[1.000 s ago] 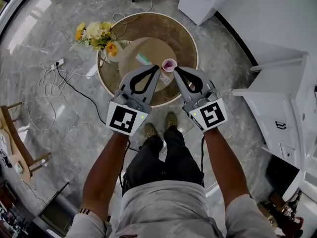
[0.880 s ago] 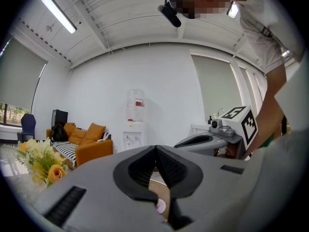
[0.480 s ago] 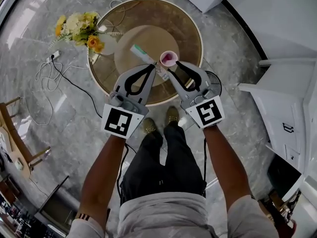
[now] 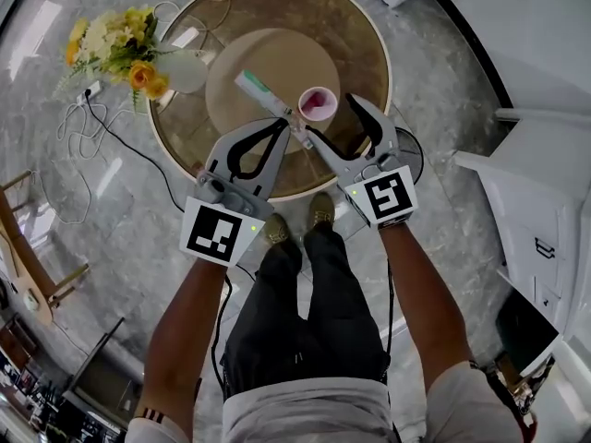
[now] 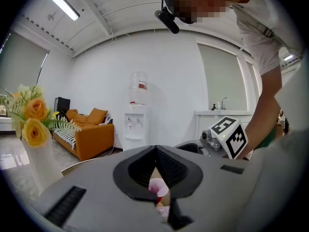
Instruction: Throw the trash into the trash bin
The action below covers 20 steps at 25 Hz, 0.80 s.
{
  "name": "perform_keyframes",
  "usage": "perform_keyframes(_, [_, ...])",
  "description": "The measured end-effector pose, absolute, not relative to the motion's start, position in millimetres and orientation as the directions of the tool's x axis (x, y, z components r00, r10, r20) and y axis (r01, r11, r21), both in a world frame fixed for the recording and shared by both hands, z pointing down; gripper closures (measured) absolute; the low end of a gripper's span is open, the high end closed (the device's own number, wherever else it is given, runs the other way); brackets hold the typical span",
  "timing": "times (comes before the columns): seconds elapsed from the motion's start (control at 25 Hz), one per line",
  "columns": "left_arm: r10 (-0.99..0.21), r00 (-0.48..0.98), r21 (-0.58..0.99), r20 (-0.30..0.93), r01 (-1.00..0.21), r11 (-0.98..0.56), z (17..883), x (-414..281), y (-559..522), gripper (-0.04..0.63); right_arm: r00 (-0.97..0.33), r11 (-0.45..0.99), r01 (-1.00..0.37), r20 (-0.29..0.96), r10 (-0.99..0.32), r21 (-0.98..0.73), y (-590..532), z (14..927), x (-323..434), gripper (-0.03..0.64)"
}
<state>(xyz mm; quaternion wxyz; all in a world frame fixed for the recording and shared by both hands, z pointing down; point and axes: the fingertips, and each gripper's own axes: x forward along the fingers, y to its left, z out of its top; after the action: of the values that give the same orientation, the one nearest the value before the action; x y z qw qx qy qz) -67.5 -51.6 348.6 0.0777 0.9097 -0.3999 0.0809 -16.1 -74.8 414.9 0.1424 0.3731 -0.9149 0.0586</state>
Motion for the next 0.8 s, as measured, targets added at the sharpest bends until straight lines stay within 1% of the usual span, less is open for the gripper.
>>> perform_keyframes(0.16, [-0.713,0.661,0.093,0.233,-0.745,-0.661,375,-67,-59,0.595,-0.682,0.723,-0.69,0.344,-0.645,-0.011,-81,446,-17,0.261])
perform_keyframes(0.24, [-0.715,0.657,0.103,0.239,-0.75,-0.654,386,-67,-63,0.595,-0.674,0.722,-0.691,0.373,-0.637,-0.015,-84,462,-16,0.231])
perform_keyframes(0.36, [-0.718,0.653,0.109,0.241,-0.753,-0.648,397,-68,-70,0.595,-0.681,0.735,-0.678,0.401,-0.613,-0.027,-87,483,-19,0.209])
perform_keyframes(0.8, [-0.71,0.646,0.115,0.281,-0.757,-0.643,425,-73,-82,0.595,-0.681,0.762,-0.646,0.483,-0.551,-0.042,-105,538,-34,0.198])
